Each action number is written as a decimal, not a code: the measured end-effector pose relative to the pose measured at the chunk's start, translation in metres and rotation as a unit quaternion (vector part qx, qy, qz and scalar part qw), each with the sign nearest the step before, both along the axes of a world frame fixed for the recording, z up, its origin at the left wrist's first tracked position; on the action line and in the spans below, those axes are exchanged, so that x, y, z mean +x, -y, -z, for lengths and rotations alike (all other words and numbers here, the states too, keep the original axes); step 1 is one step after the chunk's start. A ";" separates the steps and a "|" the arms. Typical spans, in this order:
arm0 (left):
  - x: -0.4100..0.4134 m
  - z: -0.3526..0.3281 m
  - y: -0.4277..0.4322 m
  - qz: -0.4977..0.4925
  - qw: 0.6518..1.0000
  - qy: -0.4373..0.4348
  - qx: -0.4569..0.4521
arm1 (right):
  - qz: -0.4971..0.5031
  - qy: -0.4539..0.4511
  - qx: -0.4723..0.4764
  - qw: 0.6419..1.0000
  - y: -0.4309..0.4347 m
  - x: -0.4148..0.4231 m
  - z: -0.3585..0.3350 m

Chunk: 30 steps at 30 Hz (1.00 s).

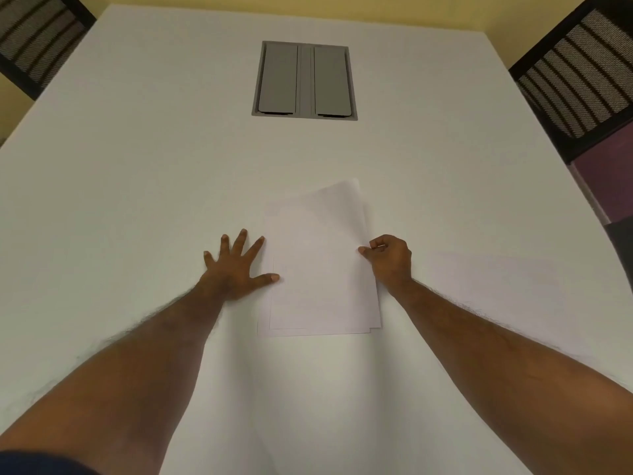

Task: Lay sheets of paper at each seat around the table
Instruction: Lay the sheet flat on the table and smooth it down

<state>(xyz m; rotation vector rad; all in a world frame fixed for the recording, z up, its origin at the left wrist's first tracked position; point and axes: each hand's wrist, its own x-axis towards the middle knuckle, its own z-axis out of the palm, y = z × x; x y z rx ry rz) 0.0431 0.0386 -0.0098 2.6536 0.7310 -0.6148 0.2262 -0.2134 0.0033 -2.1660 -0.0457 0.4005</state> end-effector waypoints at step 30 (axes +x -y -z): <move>-0.088 -0.140 0.065 -0.310 0.817 0.269 -0.405 | -0.071 -0.109 0.173 0.976 0.055 -0.112 -0.138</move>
